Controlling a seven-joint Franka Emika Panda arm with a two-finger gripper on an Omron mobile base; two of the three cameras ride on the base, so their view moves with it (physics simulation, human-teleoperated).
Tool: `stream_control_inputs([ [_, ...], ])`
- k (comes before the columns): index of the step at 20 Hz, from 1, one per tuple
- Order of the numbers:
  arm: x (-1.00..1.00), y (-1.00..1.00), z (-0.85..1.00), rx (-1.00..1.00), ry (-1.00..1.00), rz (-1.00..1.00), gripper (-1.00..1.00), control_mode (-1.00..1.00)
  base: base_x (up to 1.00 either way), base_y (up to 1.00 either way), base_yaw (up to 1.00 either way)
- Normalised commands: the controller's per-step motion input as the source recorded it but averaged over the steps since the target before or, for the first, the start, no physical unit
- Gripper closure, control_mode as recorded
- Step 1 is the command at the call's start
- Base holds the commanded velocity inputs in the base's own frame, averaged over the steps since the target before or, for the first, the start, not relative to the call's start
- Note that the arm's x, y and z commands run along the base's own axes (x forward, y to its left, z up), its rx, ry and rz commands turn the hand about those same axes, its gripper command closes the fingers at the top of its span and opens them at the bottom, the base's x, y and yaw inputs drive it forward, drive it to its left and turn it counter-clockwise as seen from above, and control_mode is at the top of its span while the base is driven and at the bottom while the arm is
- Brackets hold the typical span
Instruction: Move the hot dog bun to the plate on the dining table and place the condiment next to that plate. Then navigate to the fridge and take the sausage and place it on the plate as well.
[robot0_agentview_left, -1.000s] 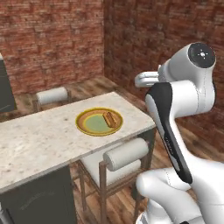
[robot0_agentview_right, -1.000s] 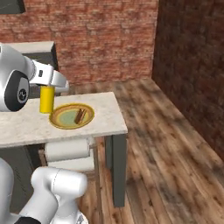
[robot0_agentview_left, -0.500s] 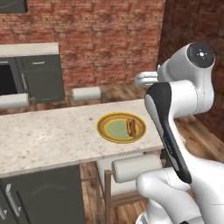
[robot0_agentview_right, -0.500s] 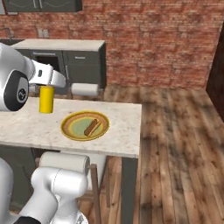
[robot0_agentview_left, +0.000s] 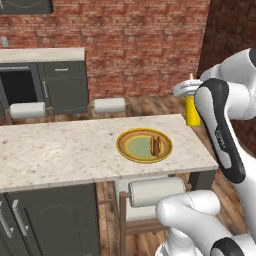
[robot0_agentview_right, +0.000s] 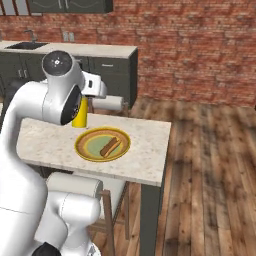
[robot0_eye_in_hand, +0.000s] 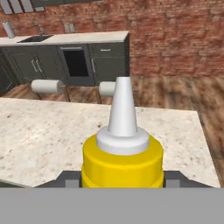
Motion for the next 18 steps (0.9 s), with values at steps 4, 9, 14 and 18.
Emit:
stream_control_inputs([
  [4,0.54,-0.91,-0.63,0.01,-0.04,0.3,1.0,-1.0,0.0,0.0,0.0],
  [9,0.28,-0.79,-0.73,0.05,-0.11,0.34,1.0,-1.0,0.0,0.0,0.0],
  [14,0.02,-0.44,-0.65,0.1,-0.14,0.31,1.0,-1.0,0.0,0.0,0.0],
  [18,0.0,-0.03,-0.45,0.08,-0.08,0.2,1.0,-1.0,0.0,0.0,0.0],
])
